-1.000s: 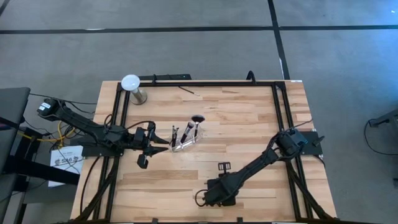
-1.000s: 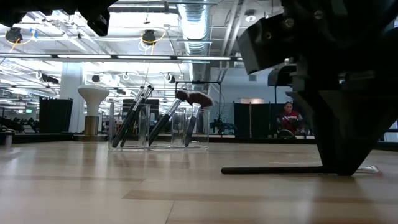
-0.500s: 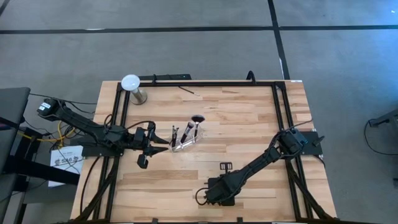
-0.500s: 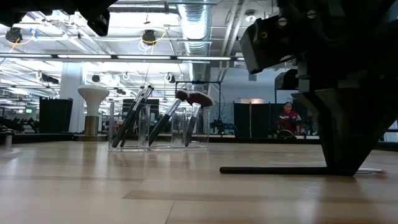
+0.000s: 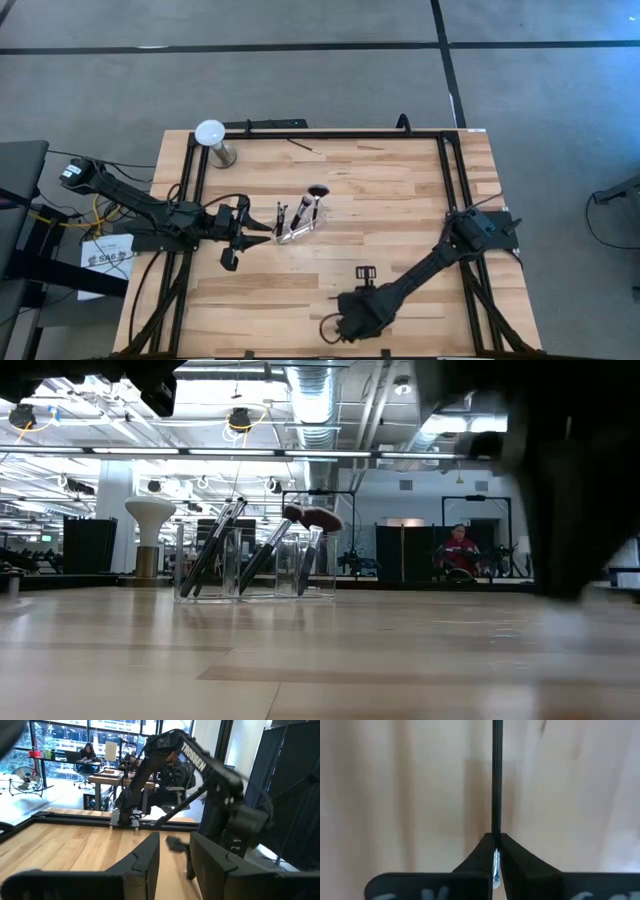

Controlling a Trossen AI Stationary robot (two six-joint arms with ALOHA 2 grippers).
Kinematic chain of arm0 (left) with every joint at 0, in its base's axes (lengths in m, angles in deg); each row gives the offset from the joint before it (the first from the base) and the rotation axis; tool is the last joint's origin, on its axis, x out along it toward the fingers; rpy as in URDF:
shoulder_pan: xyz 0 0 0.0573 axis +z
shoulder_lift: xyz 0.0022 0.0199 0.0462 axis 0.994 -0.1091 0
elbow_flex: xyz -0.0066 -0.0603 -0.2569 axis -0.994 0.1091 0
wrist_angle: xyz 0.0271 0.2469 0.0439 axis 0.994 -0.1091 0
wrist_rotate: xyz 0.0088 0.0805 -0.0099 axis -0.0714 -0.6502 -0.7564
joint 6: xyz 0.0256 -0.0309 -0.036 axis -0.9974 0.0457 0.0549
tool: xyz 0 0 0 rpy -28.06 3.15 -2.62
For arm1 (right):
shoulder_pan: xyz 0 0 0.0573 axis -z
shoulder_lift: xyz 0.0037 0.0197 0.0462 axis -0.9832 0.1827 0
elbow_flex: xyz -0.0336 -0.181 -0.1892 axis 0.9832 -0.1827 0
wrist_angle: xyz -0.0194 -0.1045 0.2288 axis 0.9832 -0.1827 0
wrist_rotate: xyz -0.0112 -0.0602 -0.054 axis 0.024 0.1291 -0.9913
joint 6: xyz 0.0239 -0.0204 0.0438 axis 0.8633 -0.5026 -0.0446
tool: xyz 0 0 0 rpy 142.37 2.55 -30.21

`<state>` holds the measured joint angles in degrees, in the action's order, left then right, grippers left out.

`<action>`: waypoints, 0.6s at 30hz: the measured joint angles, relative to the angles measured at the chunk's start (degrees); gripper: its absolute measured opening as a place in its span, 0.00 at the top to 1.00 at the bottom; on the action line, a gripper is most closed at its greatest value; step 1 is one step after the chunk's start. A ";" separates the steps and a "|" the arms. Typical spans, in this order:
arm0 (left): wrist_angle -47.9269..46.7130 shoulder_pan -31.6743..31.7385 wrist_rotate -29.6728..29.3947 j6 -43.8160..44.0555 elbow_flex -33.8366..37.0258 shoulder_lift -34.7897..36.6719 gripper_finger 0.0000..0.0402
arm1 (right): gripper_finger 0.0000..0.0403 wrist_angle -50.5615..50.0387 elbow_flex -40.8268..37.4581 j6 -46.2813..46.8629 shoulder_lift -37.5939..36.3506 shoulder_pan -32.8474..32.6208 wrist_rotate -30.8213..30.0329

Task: Put items in baskets/containers
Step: Put the white eyeshadow brush into the left section of the transparent organizer

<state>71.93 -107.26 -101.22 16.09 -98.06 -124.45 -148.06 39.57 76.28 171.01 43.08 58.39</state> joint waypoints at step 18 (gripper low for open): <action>5.02 3.31 11.04 14.62 -4.34 -11.60 0.73 | 0.99 -22.97 17.64 -10.54 -0.49 -2.49 -24.43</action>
<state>76.95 -103.96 -90.18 30.71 -102.39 -136.05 -171.03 57.21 65.73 170.52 40.59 33.97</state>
